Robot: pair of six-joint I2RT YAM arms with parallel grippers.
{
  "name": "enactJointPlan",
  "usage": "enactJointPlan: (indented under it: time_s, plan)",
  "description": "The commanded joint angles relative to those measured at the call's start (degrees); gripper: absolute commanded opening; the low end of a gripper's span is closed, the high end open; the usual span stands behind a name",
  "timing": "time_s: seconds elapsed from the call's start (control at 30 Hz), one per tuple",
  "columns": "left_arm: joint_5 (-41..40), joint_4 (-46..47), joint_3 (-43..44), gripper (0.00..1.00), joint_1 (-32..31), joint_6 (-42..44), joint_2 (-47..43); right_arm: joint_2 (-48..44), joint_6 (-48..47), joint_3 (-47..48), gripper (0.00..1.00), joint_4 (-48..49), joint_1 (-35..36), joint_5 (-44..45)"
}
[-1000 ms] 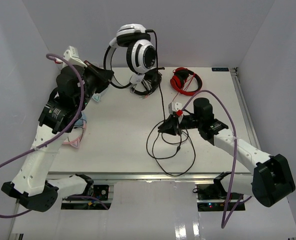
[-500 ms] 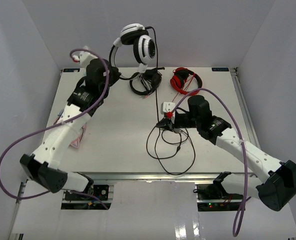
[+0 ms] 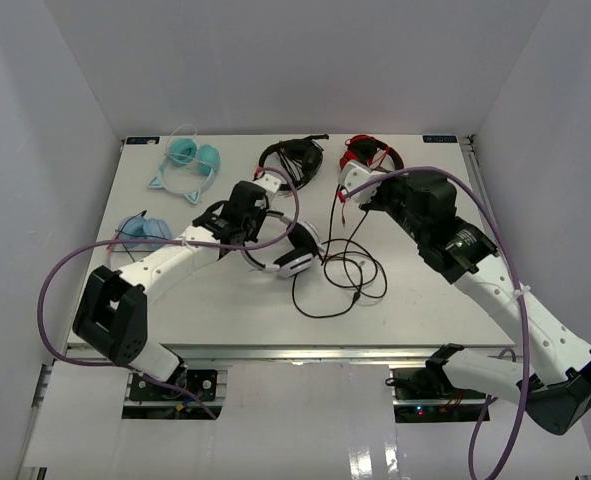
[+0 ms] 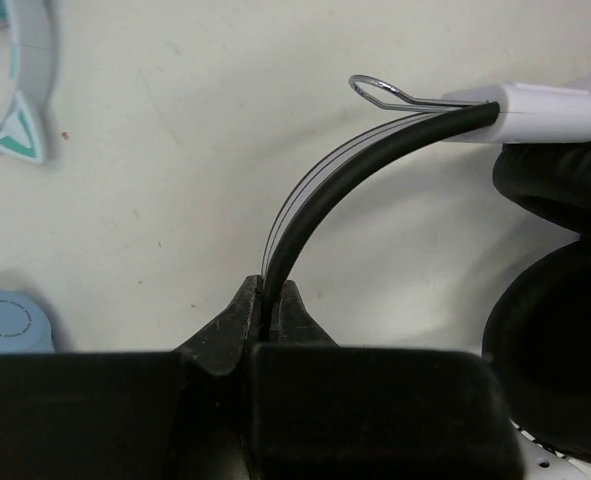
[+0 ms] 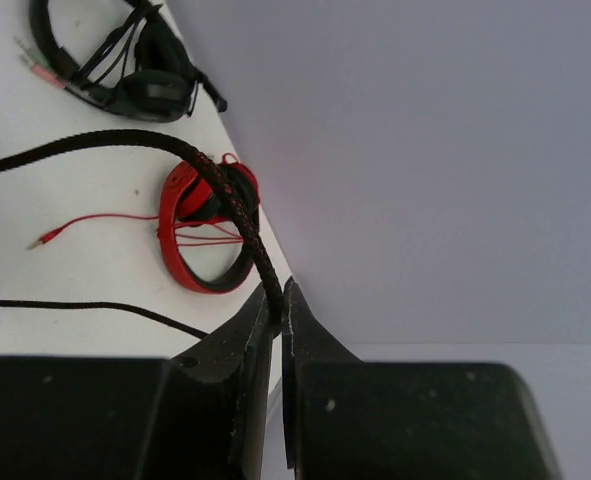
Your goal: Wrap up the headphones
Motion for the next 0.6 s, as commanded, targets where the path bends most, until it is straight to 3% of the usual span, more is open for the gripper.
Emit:
enactJointPlan:
  time_s: [0.0,0.23,0.4,0.57]
  plan:
    - [18.5,11.1,-3.3,0.0,-0.2,9.9,-14.8,1.1,2.6,2.2,0.08,2.9,-3.2,-5.6]
    - [32.9,14.7,-9.7,0.0,-0.2,9.1,-25.0,4.9,15.9,-1.3,0.08,5.7,-10.8,-23.7]
    - [43.8,16.7,-11.3,0.0,-0.2,5.6,-28.7,9.3,23.2,-1.7,0.08,5.9,-15.1,-30.0]
    - [46.0,25.6,-13.1,0.0,-0.2,-4.5,-33.7,12.9,29.4,-4.0,0.08,5.8,-18.9,-38.5]
